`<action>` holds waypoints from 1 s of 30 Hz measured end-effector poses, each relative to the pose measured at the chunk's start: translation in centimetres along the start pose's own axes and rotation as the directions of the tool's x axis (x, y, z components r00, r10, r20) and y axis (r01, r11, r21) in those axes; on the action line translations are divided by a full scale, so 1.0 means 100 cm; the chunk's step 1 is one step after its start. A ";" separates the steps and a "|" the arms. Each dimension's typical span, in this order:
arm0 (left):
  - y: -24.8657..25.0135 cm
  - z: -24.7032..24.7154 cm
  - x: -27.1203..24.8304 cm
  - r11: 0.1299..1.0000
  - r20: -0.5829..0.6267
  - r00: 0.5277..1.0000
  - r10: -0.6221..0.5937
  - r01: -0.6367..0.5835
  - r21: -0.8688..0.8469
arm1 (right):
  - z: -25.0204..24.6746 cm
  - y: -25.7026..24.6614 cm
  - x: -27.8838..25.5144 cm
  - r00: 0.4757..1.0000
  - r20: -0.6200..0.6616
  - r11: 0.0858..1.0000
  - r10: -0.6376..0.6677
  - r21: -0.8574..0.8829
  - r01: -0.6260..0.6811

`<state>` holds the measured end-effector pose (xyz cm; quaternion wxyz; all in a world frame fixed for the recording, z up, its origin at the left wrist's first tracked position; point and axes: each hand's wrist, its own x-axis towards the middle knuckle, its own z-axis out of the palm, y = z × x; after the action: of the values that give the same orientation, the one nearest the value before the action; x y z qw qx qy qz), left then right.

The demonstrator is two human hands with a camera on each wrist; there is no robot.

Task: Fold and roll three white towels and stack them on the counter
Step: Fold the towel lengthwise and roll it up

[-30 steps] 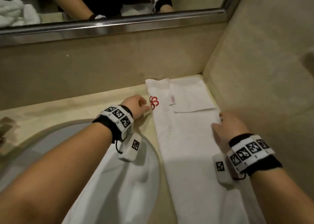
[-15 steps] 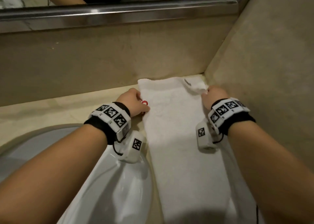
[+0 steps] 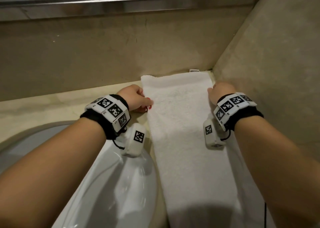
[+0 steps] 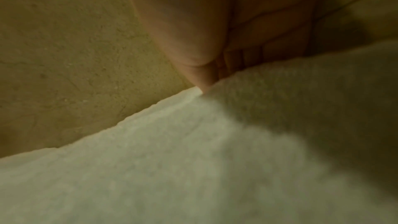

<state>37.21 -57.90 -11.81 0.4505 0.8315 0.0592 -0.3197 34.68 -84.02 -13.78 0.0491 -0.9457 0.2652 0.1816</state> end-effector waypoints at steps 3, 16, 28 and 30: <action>0.007 0.002 0.005 0.998 -0.061 0.998 0.013 -0.009 0.061 | 0.000 0.000 -0.002 1.000 -0.014 1.000 -0.018 -0.011 0.017; 0.006 0.002 0.005 0.931 -0.028 0.985 0.172 -0.153 0.332 | -0.004 0.000 -0.020 1.000 -0.008 0.992 -0.004 0.123 0.005; -0.006 0.010 -0.007 0.914 -0.133 0.977 0.166 -0.102 0.393 | -0.001 0.015 -0.050 0.999 -0.042 0.989 0.005 0.145 0.002; -0.009 0.013 -0.012 0.913 -0.124 0.982 0.144 -0.084 0.398 | 0.006 0.028 -0.066 1.000 0.010 0.994 0.011 0.113 -0.012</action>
<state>35.28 -58.17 -12.29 0.2875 0.9284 -0.0206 -0.2344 27.76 -83.12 -11.90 0.1026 -0.9391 0.2801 0.1709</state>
